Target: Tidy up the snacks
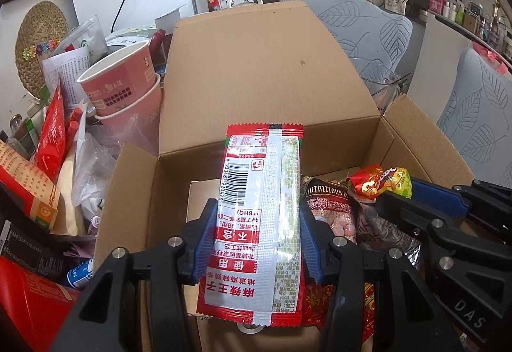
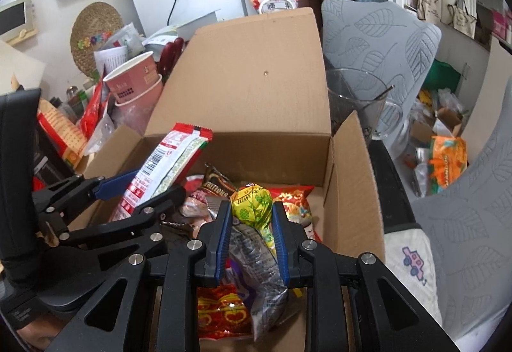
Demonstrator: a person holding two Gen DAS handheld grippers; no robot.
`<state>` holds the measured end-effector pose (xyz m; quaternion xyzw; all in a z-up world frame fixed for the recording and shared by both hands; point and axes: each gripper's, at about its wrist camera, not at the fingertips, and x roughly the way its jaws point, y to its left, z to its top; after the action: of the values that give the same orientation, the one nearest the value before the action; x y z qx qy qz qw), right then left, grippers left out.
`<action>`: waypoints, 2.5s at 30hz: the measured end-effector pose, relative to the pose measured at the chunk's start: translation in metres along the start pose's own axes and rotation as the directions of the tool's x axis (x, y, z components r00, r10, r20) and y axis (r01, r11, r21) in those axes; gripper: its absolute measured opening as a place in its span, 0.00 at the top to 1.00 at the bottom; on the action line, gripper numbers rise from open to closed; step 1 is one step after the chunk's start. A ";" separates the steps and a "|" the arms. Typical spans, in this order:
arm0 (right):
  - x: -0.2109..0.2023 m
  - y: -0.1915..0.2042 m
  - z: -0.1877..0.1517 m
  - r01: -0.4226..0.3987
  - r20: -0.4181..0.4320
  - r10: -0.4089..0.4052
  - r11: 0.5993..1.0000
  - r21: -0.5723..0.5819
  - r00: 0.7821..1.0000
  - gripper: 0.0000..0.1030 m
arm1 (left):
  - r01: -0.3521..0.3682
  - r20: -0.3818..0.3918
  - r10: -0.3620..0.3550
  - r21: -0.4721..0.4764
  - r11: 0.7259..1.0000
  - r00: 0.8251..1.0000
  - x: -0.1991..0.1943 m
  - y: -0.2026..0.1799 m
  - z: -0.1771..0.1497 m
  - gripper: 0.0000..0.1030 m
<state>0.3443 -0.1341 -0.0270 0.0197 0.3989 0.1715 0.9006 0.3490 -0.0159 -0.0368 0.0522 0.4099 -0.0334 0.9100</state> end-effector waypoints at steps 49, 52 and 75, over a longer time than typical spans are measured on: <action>-0.053 0.005 -0.004 0.063 0.064 -0.061 0.997 -0.040 0.996 0.57 | -0.054 0.118 0.058 -0.031 0.998 0.991 -0.073 0.001 0.009 0.30; -0.067 0.011 -0.003 0.065 0.086 -0.061 0.997 -0.051 0.994 0.57 | -0.059 0.138 0.064 -0.046 0.997 0.988 -0.089 0.004 0.009 0.30; -0.218 0.055 -0.034 0.072 0.341 -0.034 0.993 -0.099 0.940 0.47 | 0.002 0.303 0.019 -0.070 0.998 0.953 -0.240 0.010 -0.029 0.30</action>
<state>0.1677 -0.1568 0.1147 -0.0114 0.2286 0.1628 0.9597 0.1703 0.0015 0.1246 0.0165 0.2659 -0.0229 0.9636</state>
